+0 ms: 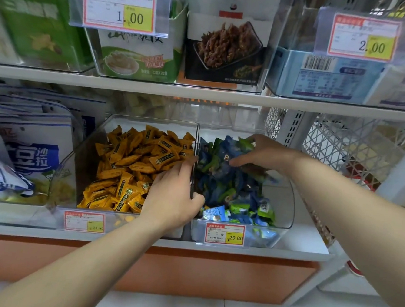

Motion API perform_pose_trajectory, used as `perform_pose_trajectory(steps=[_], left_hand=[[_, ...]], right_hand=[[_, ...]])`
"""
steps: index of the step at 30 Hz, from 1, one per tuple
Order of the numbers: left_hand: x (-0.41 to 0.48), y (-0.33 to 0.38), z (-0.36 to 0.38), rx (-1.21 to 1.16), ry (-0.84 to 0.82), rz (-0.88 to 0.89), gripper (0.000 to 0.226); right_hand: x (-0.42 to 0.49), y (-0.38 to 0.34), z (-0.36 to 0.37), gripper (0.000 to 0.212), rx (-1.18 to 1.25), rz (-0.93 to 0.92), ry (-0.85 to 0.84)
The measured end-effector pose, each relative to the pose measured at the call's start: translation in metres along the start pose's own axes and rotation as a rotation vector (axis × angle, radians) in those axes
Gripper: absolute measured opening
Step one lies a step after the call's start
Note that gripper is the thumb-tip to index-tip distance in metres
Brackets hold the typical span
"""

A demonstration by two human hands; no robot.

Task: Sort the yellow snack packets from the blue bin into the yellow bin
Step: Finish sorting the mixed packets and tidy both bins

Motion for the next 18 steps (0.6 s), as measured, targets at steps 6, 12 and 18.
perform_pose_trajectory(steps=[6,12,18], left_hand=[[0.000,0.000,0.000,-0.004,-0.015,-0.009,0.079],[-0.001,0.000,0.000,-0.029,-0.042,0.000,0.083],[-0.003,-0.001,-0.002,-0.071,-0.074,0.005,0.086]], right_hand=[[-0.010,-0.017,0.004,0.070,-0.361,-0.051,0.175],[-0.030,-0.061,0.080,0.016,-0.291,-0.398,-0.082],[-0.028,-0.024,0.114,0.036,-0.627,-0.252,-0.450]])
Point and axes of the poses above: each hand's wrist, its own x-axis towards the middle knuckle, its own z-axis out of the palm, y = z × x, the point moved 9 cm from there along x, towards the middle knuckle, and after that the axes turned 6 degrees about -y, right-handed, at the moved point
